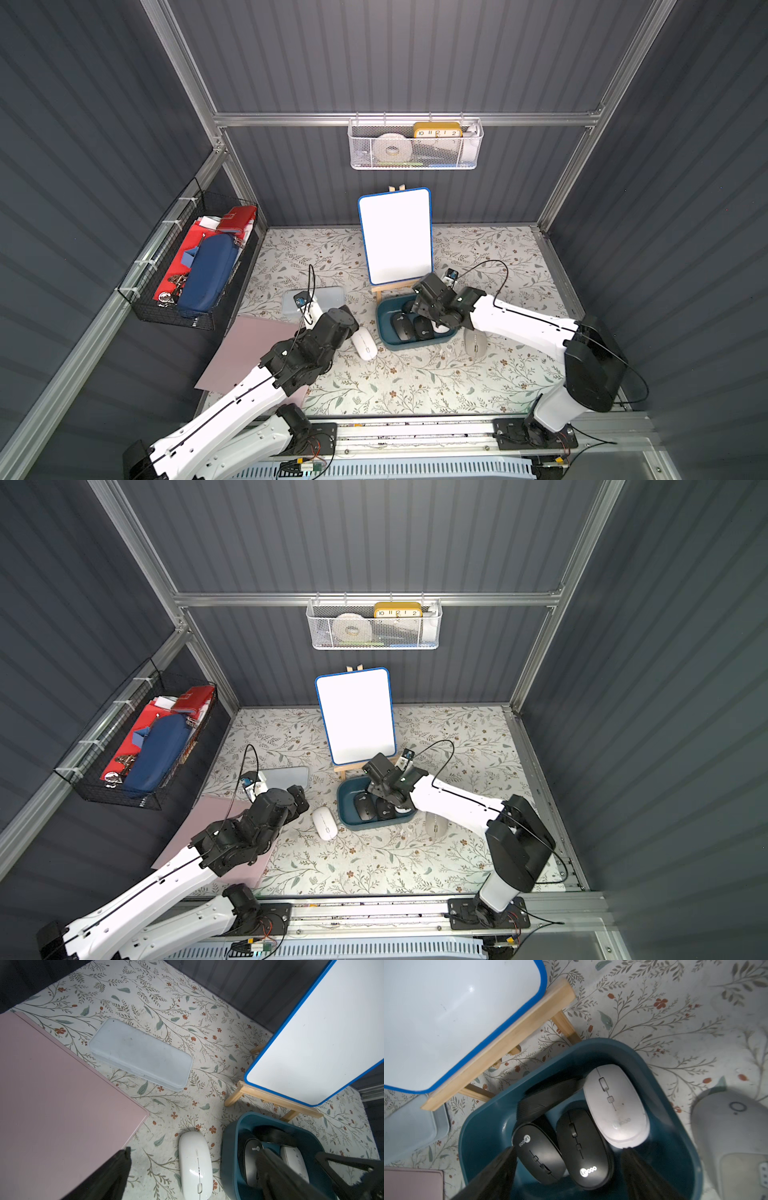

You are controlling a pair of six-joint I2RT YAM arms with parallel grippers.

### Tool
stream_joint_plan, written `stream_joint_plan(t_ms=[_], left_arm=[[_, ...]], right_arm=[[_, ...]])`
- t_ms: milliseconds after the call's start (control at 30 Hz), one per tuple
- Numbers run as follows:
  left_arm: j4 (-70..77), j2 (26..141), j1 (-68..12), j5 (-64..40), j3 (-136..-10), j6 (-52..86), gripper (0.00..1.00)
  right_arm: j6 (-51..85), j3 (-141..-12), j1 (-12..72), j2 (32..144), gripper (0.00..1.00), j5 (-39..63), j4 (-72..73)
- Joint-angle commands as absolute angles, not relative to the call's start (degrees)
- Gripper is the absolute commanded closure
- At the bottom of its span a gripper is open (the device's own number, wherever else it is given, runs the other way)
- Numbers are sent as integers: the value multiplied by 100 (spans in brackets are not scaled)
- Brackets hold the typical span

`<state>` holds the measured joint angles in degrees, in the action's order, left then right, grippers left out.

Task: Take out the mouse from the storage box
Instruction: Pick up the mouse from the storage box.

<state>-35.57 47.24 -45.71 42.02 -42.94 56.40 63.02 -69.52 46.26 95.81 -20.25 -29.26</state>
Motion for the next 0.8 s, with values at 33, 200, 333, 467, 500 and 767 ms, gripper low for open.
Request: stream_joint_plan(t_ms=[33,200,333,467,500,767], left_arm=[[-3460,4571,-4557,4471,-4157,5377,1],[-3497,4411,-4561,4512,-4057,5326,1],[-3458,4263,-4558,4466,-3991,5285,1],[-3458,4210,-4561,4475,-3991,5251,1],[-3458,4194,-4562,4474,-3982,5255,1],[-3436,4201,-4557,4469,-3955,5260,1]], right_arm=[[7061,-7381,4672,10081,18,-2100,-2978],[7186,-7452,4665,10327,21,-2081,-2748],[7205,-7679,4659,10591,22,-2006,-2825],[7335,-7685,4658,10725,24,-1953,-2839],[7347,-7660,4658,10752,24,-1958,-2814],[7263,-7817,4615,11053,26,-1780,-2691]])
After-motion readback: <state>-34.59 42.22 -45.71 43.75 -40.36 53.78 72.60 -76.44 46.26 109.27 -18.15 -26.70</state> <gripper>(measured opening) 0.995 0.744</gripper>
